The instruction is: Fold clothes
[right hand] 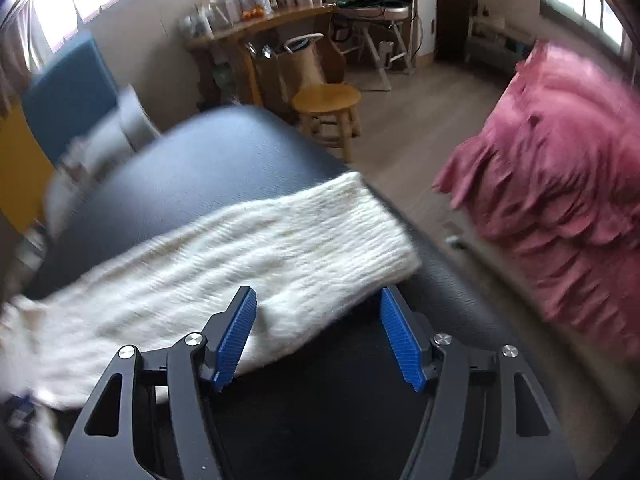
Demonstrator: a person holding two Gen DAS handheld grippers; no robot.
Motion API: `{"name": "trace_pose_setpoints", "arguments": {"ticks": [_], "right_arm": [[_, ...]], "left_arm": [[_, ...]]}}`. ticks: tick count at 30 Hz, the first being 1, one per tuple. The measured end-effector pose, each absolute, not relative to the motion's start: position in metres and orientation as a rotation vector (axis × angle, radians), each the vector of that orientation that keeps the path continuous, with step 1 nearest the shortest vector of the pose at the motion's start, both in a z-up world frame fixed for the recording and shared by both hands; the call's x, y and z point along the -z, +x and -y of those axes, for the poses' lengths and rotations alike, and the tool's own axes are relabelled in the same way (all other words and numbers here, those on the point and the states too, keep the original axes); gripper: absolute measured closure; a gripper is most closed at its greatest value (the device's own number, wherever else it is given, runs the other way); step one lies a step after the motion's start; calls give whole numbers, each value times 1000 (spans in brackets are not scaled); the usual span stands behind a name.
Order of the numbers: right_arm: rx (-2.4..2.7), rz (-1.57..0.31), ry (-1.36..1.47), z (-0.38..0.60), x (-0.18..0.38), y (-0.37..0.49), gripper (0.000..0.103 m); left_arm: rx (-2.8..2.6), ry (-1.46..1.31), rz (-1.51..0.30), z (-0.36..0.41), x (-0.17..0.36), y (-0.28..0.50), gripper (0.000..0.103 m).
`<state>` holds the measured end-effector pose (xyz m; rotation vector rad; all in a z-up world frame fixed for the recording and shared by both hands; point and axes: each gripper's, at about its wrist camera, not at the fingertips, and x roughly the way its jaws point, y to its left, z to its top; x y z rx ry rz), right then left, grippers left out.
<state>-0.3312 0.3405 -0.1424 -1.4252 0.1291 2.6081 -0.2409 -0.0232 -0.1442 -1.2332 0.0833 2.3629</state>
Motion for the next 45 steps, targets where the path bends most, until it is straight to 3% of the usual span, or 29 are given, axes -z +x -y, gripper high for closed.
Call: {"name": "trace_pose_setpoints", "arguments": {"ticks": [2,4,5,7,9,12,15,20,27,32,38,45], "right_arm": [[-2639,155,-1425,-318,139,-332,71],[-2648,397,-1432,-296,138,-333,87],[-2675,447,-1432,-289,135,-333,89],[-2782,345,-1416,-284,122,-333,89],[-2914,23,-1378,-296,103,-332,89],[-2997,-238,-1312,-311,83,-327,89],[-2978,-348,-1296,-328,72,-325,89],[-2819,-174,-1502,-334,99,-345,88],[-2734,31,-1595,-319,134,-372,88],[-2707,-46,-1573,-343,136,-370,88],[-2831,-79,-1562,-330,115,-373,84],[-2722,155,-1649,-293,141,-411,84]], "left_arm": [[-2368,-1232,-103,21,144,-240,69],[-2371,-1233,-113,21,144,-241,69],[-2372,-1233,-116,21,144,-240,69],[-2374,-1233,-121,20,144,-240,69],[-2373,-1235,-120,20,144,-240,69],[-2372,-1236,-118,20,143,-240,69],[-2353,-1272,-104,20,140,-245,69],[-2346,-1285,-6,18,125,-270,69],[-2399,-1292,-186,-12,126,-324,69],[-2415,-1364,-213,-11,137,-342,67],[-2412,-1223,-190,-18,119,-339,67],[-2423,-1364,-226,-26,137,-372,67]]}}
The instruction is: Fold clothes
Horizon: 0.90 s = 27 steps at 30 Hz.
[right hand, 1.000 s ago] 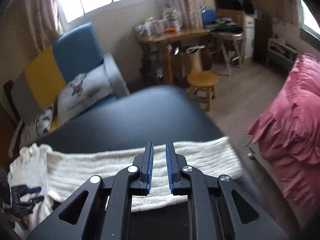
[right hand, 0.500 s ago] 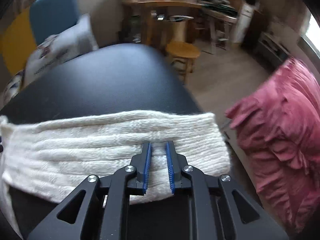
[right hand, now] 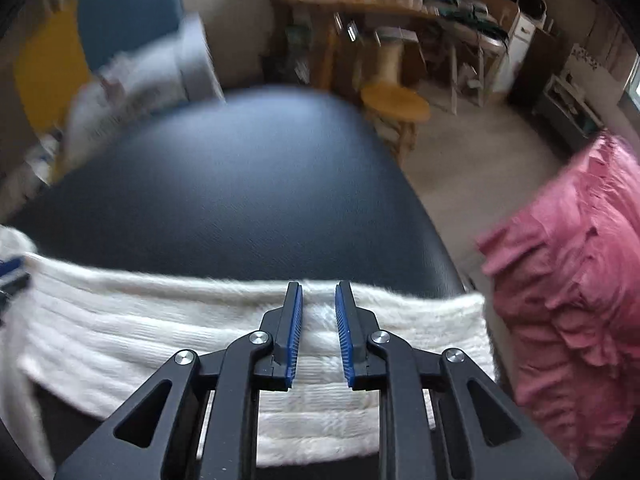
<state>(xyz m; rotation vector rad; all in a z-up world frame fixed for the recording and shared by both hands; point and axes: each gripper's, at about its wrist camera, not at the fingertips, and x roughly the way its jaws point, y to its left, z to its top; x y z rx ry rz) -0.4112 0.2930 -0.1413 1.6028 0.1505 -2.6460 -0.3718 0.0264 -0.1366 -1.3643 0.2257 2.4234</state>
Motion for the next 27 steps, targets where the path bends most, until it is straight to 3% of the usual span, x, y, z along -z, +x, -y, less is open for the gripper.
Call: {"name": "trace_pose_setpoints", "arguments": {"ticks": [7,13,17,23,27], "right_arm": [[2646,-114,1533,-286,123,-387,81],[2399,-354,1423,-221,125,-334,81],[2425,-350,1457,-226,141,-323,80],[2460,-319,1454,-219,130,-322,74],[2329,-283,1291,-159,113,-304,74]], "left_arm": [[-2433,-1238,-36,-5,110,-347,67],[-2320,-1174,-207,-30,113,-283,67],[-2333,-1200,-341,-43,137,-267,67],[-2372,-1195,-30,-3,109,-264,68],[-2404,-1207,-1,21,107,-235,68]]}}
